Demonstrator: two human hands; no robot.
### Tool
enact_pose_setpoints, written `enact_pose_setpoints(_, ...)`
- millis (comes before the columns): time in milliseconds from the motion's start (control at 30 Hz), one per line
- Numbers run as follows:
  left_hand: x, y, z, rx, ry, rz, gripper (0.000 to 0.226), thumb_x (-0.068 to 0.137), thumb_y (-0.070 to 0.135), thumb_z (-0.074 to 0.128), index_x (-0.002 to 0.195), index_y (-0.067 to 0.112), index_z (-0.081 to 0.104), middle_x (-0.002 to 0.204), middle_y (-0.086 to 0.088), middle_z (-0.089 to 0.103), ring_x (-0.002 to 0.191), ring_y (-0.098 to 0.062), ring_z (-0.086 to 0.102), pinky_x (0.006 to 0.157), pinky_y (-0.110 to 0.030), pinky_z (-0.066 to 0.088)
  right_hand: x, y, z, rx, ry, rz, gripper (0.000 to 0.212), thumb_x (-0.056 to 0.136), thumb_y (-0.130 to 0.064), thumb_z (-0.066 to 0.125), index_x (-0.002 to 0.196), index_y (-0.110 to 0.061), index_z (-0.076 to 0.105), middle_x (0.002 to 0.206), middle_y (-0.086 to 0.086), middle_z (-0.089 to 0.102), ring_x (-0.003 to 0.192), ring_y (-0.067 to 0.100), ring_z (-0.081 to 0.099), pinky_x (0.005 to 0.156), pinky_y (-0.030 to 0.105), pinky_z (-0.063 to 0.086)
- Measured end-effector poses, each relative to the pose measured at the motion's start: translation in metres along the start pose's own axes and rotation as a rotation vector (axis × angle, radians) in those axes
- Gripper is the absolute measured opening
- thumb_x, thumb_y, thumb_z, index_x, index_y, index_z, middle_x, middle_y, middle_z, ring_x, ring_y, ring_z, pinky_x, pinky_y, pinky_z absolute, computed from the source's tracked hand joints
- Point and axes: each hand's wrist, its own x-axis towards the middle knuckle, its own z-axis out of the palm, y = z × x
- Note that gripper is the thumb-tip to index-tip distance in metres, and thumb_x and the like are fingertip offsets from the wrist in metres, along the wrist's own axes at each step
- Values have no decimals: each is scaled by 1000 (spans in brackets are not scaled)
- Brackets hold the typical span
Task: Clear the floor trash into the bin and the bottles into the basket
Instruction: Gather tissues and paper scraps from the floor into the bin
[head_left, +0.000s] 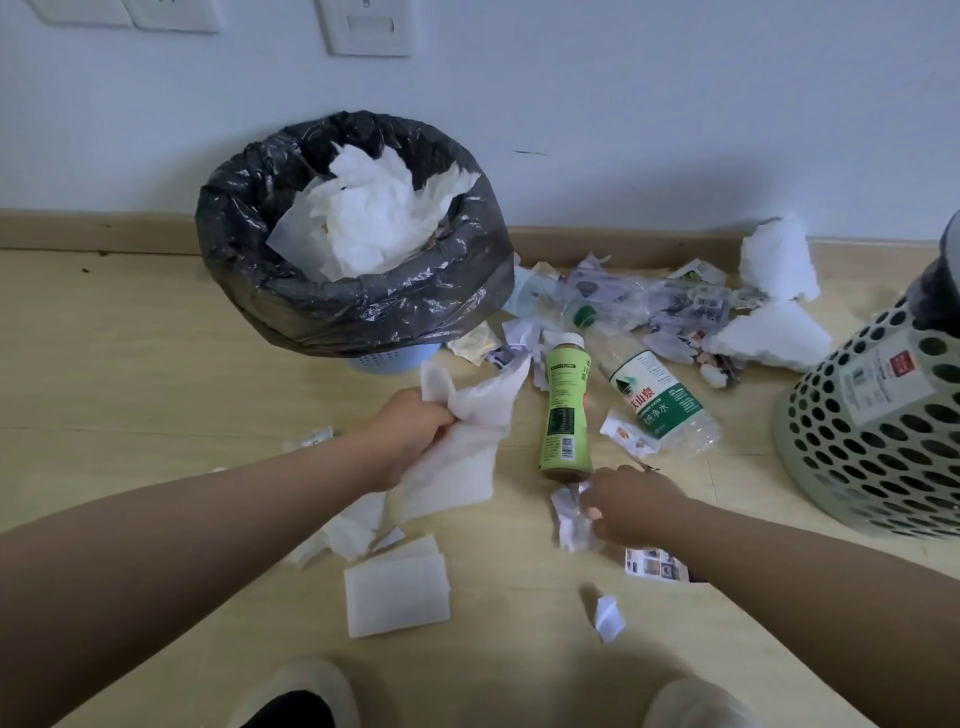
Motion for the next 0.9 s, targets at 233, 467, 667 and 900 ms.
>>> enact_pose_setpoints(233,1,5,-3,-292,-135,-174,31,92,34,40,92,13,63,72,-6,67,63,-21,62,62,-26,47,-14,27,-21,341,191,52,26,95,-28,42,110,-22,63,114,2,59,106,20,57,89,35,48)
enact_pose_setpoints(467,0,-5,20,567,-134,39,61,82,68,46,75,10,64,76,-4,61,71,-17,57,66,-26,42,-44,51,37,330,613,181,19,79,-8,65,98,-13,65,100,4,63,91,31,63,67,33,45)
enact_pose_setpoints(667,10,-33,32,1125,-130,314,35,85,19,54,59,21,31,64,8,38,73,-16,44,48,-21,26,-58,50,76,322,78,391,81,77,-49,61,144,-41,16,147,-6,18,128,23,33,98,39,41)
enact_pose_setpoints(900,10,-63,39,1430,-259,473,26,84,-5,41,105,9,44,89,1,30,75,-20,38,62,-31,36,-43,29,61,223,265,373,55,88,-28,49,138,-32,28,143,-3,31,127,21,37,99,37,34)
